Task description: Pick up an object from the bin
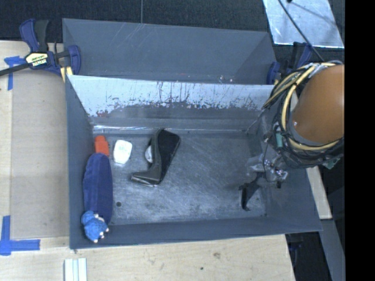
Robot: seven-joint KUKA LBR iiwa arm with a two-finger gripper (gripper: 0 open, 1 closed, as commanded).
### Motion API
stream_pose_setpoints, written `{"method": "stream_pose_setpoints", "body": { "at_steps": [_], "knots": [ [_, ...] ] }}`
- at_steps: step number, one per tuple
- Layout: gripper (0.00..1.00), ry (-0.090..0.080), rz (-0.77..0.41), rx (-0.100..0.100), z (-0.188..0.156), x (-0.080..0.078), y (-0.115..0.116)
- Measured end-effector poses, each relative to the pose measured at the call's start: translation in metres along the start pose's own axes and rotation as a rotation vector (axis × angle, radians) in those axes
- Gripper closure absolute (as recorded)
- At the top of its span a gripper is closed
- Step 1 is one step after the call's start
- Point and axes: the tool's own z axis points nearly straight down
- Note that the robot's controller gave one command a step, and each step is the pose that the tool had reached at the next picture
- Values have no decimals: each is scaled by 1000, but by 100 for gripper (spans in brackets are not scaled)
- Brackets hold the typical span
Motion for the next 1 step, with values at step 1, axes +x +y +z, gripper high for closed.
{"method": "stream_pose_setpoints", "body": {
  "at_steps": [1],
  "knots": [
    [100, 1, -450, -2, -67, 10, -21]
  ]
}}
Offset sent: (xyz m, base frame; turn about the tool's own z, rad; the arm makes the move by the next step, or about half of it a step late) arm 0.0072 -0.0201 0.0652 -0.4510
